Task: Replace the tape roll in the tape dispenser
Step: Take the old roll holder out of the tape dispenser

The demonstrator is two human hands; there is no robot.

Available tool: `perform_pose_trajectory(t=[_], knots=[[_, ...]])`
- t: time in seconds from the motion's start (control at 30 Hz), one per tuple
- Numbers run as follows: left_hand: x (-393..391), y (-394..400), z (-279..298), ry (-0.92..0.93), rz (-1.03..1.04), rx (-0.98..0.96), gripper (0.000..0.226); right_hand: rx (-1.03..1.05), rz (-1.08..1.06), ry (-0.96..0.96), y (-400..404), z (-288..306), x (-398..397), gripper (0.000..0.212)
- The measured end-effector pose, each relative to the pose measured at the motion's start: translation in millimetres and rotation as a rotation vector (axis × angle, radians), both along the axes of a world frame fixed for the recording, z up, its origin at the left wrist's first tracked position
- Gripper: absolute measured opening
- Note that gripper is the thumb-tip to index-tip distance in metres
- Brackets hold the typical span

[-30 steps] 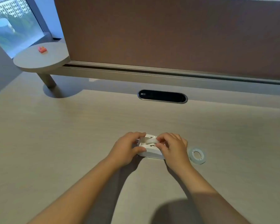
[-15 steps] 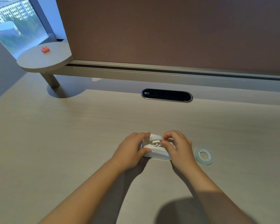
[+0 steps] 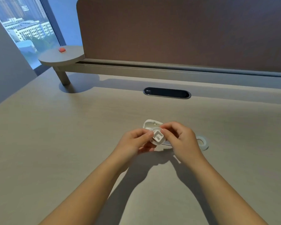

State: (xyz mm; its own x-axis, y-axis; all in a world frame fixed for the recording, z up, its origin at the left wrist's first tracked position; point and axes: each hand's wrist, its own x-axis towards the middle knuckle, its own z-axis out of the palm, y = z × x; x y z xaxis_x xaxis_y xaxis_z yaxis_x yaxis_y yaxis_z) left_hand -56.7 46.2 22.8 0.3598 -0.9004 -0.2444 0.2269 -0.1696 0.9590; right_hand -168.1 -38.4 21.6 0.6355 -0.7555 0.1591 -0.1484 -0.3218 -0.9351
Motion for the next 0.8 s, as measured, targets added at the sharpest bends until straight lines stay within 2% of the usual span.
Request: perform_pose_trajectory(t=[0.07,0.2,0.3,0.57,0.7,0.8], knots=[[-6.1,11.4,-7.1,0.001,0.03,-0.04,0.015,-0.084,-0.055,-0.025,15.4,-5.8,-6.5,0.01],[-21.1,41.2,-17.3,-0.04,0.049,-0.132,0.016,-0.381,-0.119,-0.04,56.1,-15.1,-22.3,0.021],[-38.8,69.6,-16.5,-0.1,0.036,-0.199,0.016,-0.541,-0.128,-0.031,88.7,-16.5,-34.9,0.022],[-65.9,128.4,7.8,-0.464,0.119,-0.345,0.015,-0.835,-0.117,0.04,141.7,11.2,-65.3,0.018],[-79.8,137.0,13.7,-0.666,0.183,-0.394,0.017,-0.966,-0.118,0.091,149.6,19.3,-76.5,0.018],[-86.7,135.4,11.6,-0.739,0.23,-0.416,0.019,-1.03,-0.144,0.091,147.0,18.0,-81.0,0.018]])
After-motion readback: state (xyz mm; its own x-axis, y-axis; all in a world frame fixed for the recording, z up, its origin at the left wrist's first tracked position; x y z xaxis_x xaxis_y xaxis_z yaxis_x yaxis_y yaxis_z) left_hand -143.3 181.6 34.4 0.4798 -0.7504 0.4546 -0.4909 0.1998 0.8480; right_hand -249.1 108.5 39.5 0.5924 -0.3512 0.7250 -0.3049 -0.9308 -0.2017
